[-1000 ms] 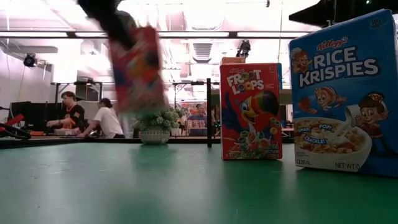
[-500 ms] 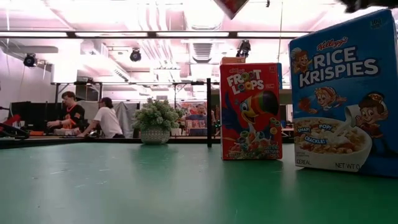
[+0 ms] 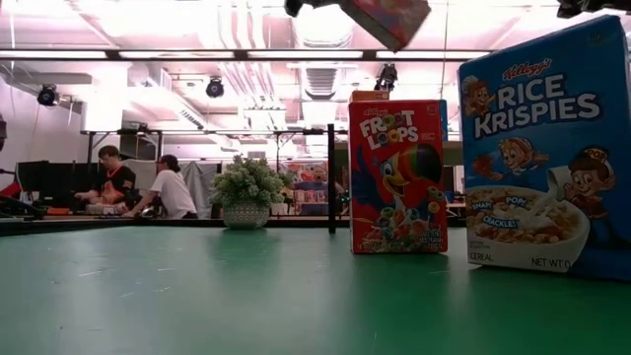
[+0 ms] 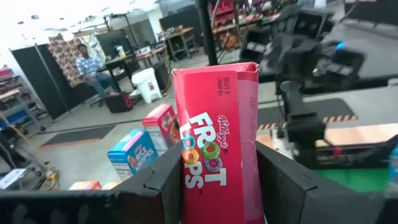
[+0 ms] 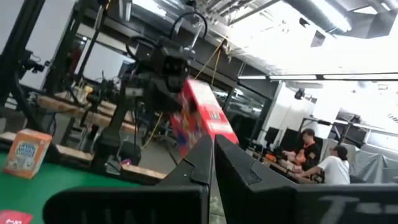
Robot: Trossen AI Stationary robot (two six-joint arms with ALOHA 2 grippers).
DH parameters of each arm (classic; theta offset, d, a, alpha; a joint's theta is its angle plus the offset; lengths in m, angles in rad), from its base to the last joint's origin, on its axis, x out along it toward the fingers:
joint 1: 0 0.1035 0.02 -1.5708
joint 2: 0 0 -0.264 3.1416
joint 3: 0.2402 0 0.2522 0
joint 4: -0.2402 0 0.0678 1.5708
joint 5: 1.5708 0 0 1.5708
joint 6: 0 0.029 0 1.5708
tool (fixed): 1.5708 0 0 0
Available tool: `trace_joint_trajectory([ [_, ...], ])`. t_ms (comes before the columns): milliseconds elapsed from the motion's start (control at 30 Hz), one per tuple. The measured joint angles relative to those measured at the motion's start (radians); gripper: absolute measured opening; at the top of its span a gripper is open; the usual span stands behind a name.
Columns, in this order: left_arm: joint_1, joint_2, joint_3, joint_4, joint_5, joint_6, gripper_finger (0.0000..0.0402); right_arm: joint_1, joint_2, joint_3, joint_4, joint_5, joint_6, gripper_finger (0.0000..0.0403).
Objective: Stack cereal on shelf
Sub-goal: Put the left red cereal box on the shelf
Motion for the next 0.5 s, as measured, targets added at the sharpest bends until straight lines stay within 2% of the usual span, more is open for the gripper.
trace_joint_trajectory([
  [233,0.043,0.173,0.168,-0.086,0.001,0.033,0.0150,0.000,-0.027,-0.001,-0.031,0.000,0.033,0.0009],
  [500,0.084,0.315,0.288,-0.056,0.001,0.042,0.0150,0.000,-0.021,-0.002,-0.048,0.000,0.056,0.0009],
])
